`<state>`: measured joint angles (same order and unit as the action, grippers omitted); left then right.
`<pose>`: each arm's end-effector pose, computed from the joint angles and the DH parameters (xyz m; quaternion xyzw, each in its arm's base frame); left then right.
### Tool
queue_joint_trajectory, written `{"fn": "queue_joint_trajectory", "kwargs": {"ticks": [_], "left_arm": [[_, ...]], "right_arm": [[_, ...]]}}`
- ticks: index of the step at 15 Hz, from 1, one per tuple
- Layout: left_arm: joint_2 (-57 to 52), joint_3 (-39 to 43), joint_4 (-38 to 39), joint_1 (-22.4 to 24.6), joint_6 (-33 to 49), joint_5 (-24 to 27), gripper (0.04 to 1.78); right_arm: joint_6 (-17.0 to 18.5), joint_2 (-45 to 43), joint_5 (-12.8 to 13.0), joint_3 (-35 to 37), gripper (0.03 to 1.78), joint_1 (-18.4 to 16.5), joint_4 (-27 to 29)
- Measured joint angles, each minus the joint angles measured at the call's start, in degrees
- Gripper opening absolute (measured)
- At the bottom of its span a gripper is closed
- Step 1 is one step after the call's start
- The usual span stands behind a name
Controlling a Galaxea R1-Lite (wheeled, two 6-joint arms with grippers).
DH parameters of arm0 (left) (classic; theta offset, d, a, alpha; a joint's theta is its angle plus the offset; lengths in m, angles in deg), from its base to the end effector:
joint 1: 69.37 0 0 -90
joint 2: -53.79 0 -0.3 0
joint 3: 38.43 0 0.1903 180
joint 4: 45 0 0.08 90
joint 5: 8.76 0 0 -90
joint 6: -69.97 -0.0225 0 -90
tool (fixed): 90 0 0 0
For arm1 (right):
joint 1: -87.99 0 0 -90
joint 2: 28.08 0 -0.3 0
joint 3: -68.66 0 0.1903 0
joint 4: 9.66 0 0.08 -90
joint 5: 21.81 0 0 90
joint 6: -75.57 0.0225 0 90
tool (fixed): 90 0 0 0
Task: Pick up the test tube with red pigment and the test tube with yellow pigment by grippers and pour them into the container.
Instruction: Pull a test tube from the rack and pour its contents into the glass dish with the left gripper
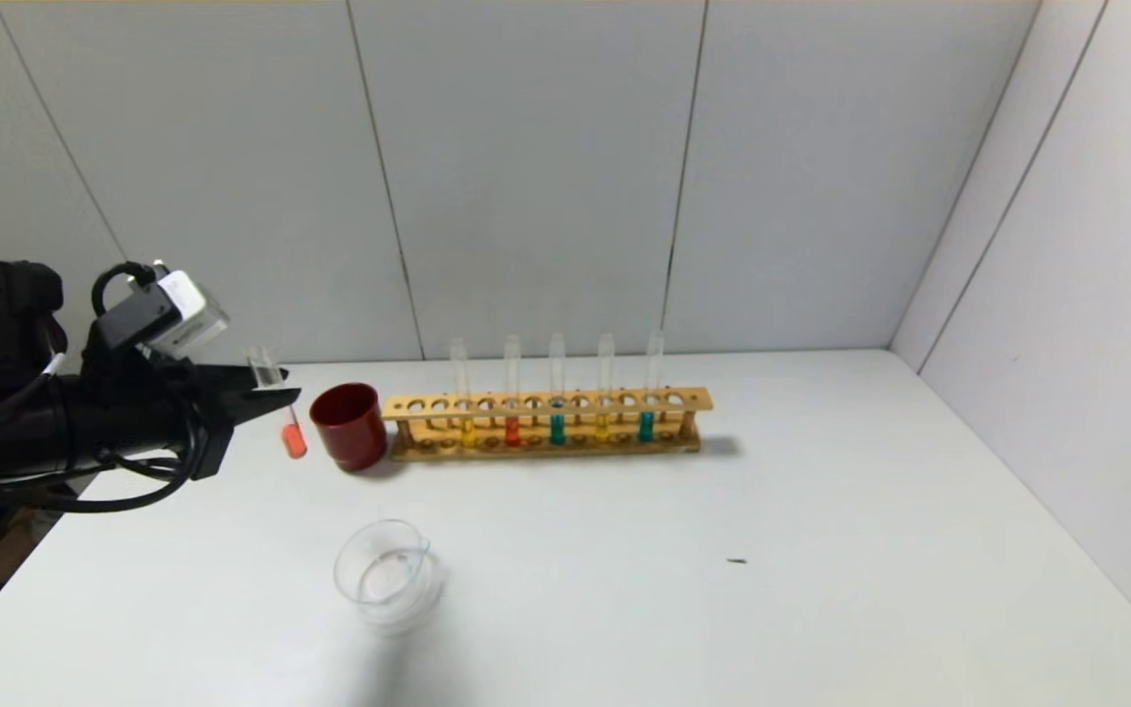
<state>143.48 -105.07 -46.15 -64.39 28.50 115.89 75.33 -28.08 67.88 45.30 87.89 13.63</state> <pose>0.2635 0.0101 0.1851 0.2682 0.0958 -0.3040 0.9091 -0.0228 0.0002 0.0756 -0.0021 -0.0006 0.0018 1.0000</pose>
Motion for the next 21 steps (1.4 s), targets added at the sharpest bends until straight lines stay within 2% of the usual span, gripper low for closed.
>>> {"fn": "queue_joint_trajectory", "kwargs": {"ticks": [4,7,13,21], "left_arm": [[3.4,0.1,-0.5,0.7,-19.0,0.5,0.31],[4.6,1.9,-0.6,0.2,-30.1,-1.4,0.31],[5.2,2.9,-1.6,0.0,-42.8,-2.5,0.31],[2.7,3.7,-2.3,-2.2,-51.1,-2.0,0.31]], "right_arm": [[0.0,0.0,0.0,0.0,1.75,0.0,0.0],[0.0,0.0,0.0,0.0,1.75,0.0,0.0],[0.0,0.0,0.0,0.0,1.75,0.0,0.0],[0.0,0.0,0.0,0.0,1.75,0.0,0.0]]}}
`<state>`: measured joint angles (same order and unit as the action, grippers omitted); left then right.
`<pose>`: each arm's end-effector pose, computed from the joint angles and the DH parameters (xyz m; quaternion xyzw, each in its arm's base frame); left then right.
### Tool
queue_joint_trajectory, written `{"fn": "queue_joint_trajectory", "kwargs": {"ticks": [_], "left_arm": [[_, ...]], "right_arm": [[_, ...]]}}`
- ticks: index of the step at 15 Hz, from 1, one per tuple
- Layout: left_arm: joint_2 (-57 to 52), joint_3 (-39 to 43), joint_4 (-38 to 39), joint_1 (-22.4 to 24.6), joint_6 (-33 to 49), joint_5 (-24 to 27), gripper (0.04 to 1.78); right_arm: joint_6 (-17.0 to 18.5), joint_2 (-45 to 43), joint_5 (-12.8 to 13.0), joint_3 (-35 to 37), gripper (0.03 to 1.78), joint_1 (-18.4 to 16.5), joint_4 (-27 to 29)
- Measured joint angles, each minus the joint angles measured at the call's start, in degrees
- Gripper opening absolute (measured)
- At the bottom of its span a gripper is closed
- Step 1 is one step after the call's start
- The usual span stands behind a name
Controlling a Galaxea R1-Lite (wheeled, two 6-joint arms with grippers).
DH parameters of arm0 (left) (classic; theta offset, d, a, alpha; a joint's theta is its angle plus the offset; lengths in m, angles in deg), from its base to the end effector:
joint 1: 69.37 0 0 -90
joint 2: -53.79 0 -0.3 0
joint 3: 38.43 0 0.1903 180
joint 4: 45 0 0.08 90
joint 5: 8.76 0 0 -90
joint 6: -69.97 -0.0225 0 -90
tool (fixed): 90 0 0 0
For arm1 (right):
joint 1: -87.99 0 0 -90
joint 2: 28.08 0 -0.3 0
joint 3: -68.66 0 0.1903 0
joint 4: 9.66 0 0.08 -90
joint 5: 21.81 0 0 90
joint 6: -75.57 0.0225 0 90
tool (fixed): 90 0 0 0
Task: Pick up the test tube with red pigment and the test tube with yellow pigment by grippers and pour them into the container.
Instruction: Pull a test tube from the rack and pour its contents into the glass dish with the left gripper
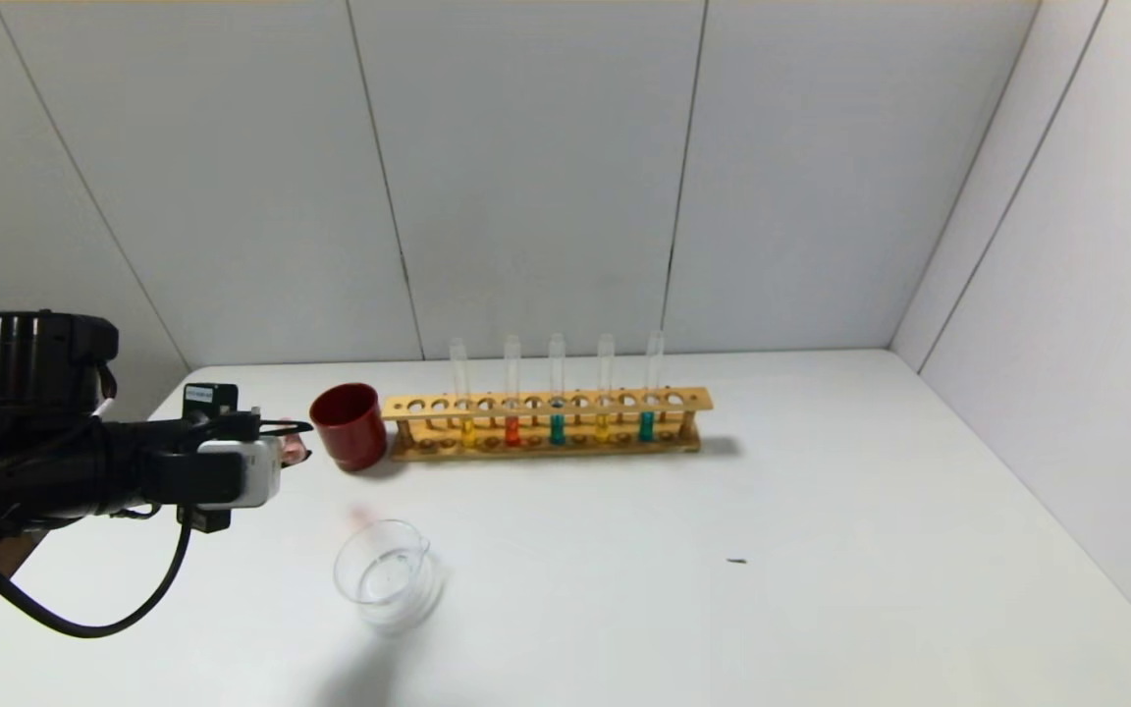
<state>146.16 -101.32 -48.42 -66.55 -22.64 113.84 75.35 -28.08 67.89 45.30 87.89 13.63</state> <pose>0.2614 0.0007 0.1523 0.6106 0.0082 -0.3653 0.7026 -0.0228 0.0002 0.0756 -0.0019 -0.0006 0.0017 1.0000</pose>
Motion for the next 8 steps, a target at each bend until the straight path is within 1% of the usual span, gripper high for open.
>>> {"fn": "queue_joint_trajectory", "kwargs": {"ticks": [8], "left_arm": [[1.3,1.0,0.2,0.0,-12.2,0.2,0.31]], "right_arm": [[0.0,0.0,0.0,0.0,1.75,0.0,0.0]]}}
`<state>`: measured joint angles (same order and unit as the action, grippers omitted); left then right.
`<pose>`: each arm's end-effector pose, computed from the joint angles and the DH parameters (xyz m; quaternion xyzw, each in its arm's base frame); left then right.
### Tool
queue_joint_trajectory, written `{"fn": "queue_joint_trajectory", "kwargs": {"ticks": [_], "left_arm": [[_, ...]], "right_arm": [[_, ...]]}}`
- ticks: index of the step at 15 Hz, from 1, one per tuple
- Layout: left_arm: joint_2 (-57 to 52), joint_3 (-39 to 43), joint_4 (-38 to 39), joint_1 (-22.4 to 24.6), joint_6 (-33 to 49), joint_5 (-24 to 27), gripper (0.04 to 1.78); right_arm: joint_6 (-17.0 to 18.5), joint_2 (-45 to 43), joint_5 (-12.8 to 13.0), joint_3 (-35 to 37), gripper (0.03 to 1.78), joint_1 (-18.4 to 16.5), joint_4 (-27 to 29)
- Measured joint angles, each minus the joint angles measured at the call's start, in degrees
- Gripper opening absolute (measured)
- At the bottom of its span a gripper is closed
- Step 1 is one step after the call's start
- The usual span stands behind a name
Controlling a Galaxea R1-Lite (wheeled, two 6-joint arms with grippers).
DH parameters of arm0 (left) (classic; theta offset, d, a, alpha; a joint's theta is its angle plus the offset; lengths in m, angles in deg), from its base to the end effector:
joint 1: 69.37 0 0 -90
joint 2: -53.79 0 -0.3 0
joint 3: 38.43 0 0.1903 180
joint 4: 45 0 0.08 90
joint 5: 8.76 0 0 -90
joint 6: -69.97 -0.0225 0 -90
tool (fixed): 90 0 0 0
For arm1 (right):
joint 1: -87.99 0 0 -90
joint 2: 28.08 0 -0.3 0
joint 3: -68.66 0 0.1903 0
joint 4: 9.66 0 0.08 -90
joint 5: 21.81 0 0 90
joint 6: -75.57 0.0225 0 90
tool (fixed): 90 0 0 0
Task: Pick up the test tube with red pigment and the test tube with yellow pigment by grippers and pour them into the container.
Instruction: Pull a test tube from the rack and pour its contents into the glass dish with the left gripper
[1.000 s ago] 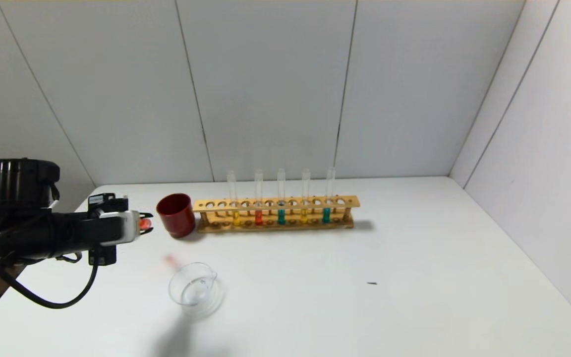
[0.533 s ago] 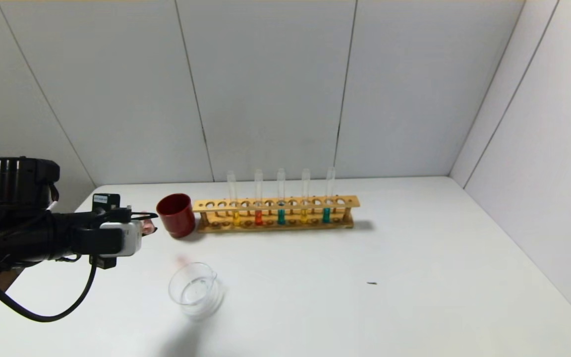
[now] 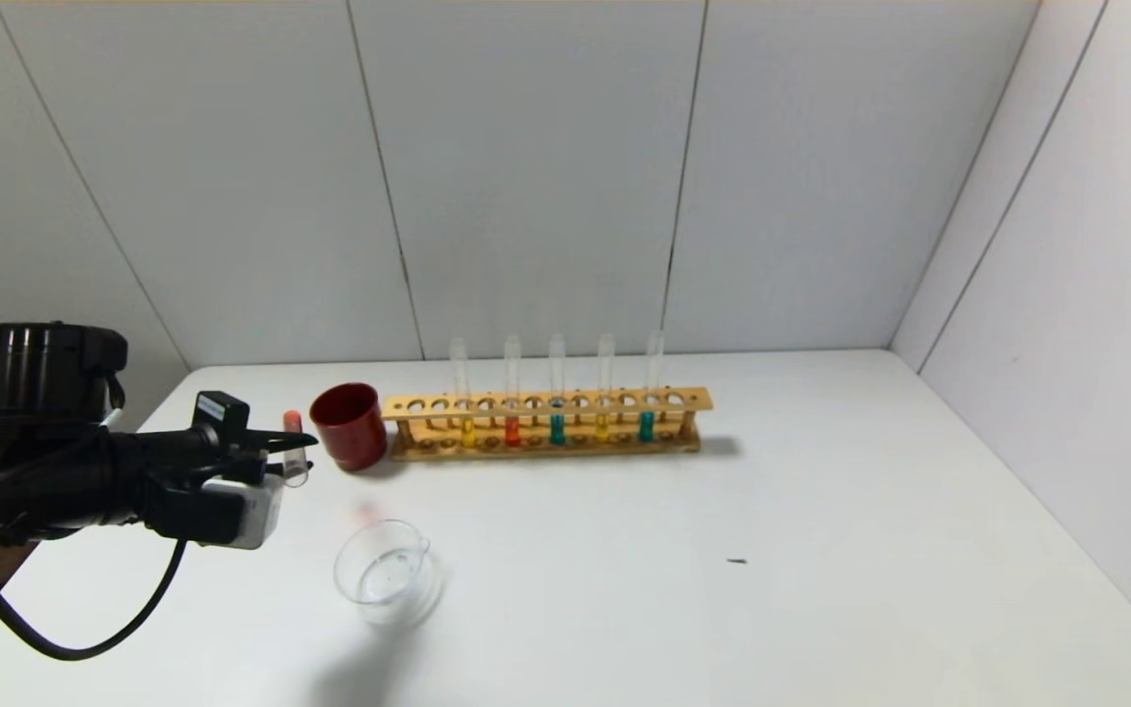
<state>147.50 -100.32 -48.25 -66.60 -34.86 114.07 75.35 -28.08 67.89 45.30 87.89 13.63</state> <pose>0.2623 0.0005 0.1422 0.6736 -0.0210 -0.3781 0.6347 -0.0228 0.0002 0.0756 -0.0019 -0.0006 0.0017 1.0000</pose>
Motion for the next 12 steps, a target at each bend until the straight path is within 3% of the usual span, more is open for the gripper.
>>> {"fn": "queue_joint_trajectory", "kwargs": {"ticks": [12], "left_arm": [[3.7,-1.0,-0.2,-2.6,-4.5,-3.2,0.31]], "right_arm": [[0.0,0.0,0.0,0.0,1.75,0.0,0.0]]}}
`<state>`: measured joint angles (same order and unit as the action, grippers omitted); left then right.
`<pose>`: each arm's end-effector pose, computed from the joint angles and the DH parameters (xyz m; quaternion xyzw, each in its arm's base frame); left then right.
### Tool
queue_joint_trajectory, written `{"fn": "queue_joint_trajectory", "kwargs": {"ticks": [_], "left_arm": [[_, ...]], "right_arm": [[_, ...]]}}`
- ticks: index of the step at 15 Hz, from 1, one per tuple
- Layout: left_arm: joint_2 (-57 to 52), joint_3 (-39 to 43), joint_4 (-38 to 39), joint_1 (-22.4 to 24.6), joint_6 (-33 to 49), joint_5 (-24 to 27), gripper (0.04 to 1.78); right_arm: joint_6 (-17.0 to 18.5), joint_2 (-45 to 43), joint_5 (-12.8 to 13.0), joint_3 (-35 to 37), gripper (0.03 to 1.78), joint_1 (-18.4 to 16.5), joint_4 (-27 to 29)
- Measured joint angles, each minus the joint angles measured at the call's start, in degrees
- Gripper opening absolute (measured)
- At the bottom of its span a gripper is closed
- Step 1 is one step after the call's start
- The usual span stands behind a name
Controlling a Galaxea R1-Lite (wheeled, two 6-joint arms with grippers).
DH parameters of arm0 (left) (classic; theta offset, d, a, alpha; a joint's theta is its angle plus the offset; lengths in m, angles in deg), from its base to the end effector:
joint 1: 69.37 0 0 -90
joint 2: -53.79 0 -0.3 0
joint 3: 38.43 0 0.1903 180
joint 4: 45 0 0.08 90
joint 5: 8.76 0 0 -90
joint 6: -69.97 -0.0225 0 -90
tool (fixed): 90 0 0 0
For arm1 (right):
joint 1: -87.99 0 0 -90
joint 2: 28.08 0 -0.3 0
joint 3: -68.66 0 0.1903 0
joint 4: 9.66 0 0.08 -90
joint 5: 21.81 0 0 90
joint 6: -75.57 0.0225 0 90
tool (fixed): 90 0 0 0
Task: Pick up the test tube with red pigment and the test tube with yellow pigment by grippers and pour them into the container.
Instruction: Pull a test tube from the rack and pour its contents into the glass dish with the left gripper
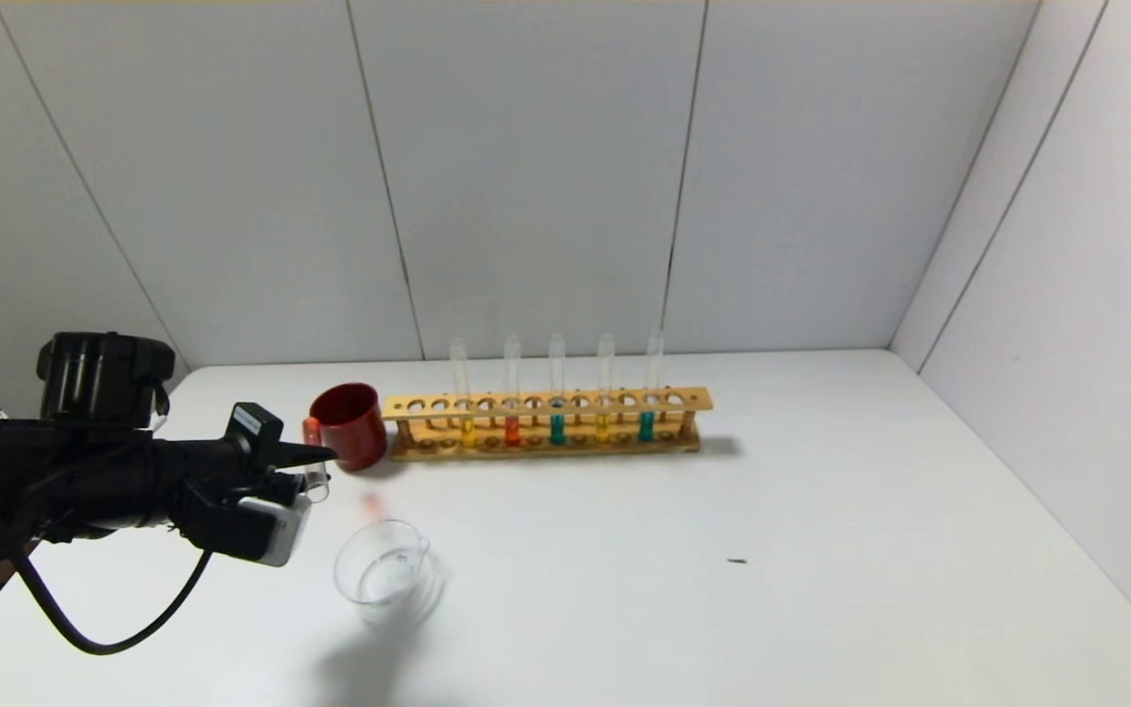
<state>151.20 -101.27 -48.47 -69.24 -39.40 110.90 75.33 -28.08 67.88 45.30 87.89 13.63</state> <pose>0.2738 -0.0105 0.1282 0.6975 -0.0145 -0.3963 0.5968 -0.0228 0.0002 0.0756 -0.0021 -0.0006 0.0018 1.0000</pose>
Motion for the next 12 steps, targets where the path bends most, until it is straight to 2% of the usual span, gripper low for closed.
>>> {"fn": "queue_joint_trajectory", "kwargs": {"ticks": [12], "left_arm": [[-0.3,-0.3,-0.1,-3.6,-2.9,-6.4,0.31]], "right_arm": [[0.0,0.0,0.0,0.0,1.75,0.0,0.0]]}}
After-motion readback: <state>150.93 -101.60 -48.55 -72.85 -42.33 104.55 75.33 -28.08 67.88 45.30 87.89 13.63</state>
